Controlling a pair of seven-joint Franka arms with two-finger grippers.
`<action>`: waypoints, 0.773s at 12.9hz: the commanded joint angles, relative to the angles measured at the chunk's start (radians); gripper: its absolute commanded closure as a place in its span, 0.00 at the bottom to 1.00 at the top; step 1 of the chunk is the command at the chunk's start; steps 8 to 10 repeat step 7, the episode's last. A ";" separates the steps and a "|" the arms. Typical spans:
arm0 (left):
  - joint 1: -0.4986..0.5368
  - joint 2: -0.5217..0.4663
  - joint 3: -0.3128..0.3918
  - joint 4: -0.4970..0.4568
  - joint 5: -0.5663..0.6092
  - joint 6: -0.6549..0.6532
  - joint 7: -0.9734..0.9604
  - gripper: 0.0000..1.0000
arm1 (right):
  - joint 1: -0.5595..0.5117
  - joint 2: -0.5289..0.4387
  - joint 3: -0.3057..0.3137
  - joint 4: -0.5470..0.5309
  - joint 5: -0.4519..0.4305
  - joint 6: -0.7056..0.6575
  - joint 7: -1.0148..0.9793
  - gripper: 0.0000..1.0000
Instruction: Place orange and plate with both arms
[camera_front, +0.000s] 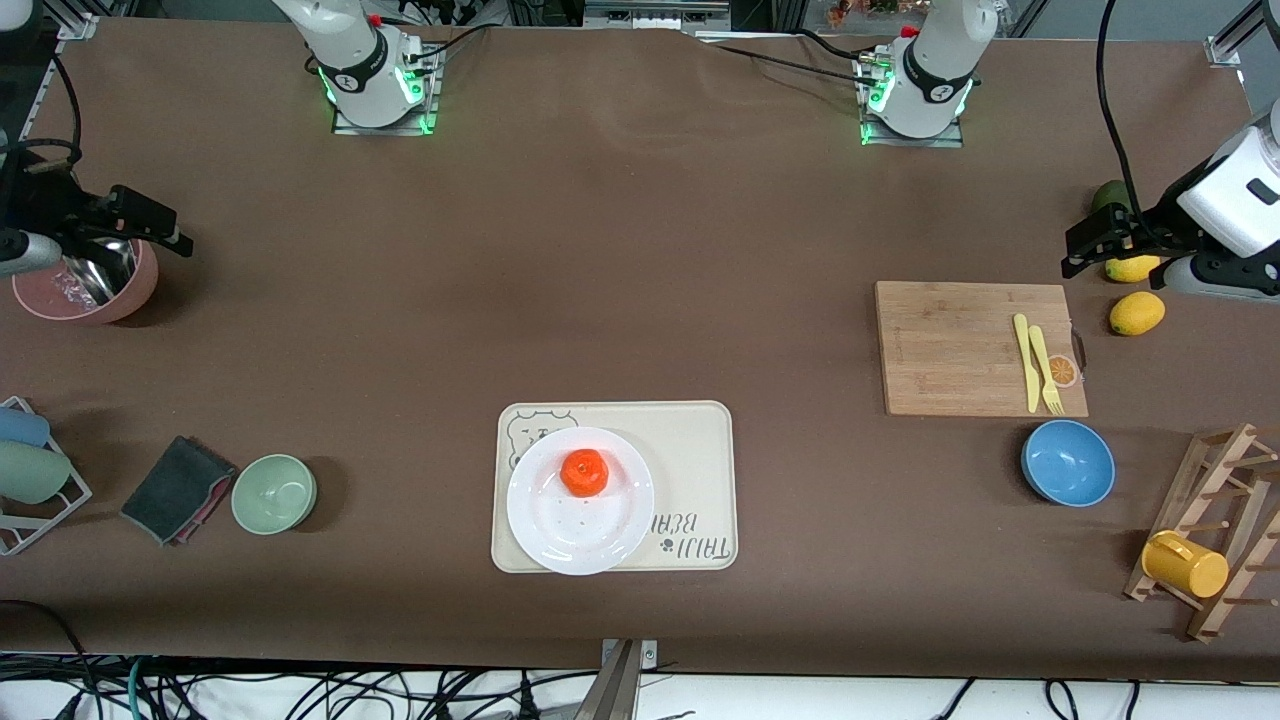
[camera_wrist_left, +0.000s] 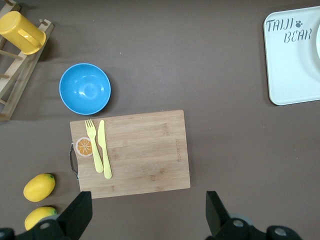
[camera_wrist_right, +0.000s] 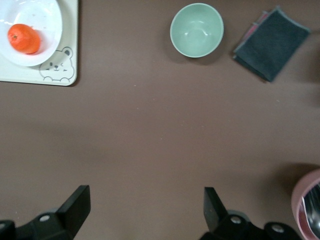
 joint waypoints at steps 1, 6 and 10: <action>0.000 0.001 0.001 0.010 -0.013 -0.013 0.013 0.00 | 0.002 -0.040 0.033 0.007 -0.067 -0.030 0.106 0.00; 0.000 0.002 0.001 0.012 -0.013 -0.013 0.013 0.00 | 0.002 -0.051 0.024 0.040 -0.065 -0.058 0.098 0.00; 0.000 0.002 0.001 0.012 -0.013 -0.013 0.013 0.00 | 0.002 -0.056 0.024 0.046 -0.067 -0.073 0.100 0.00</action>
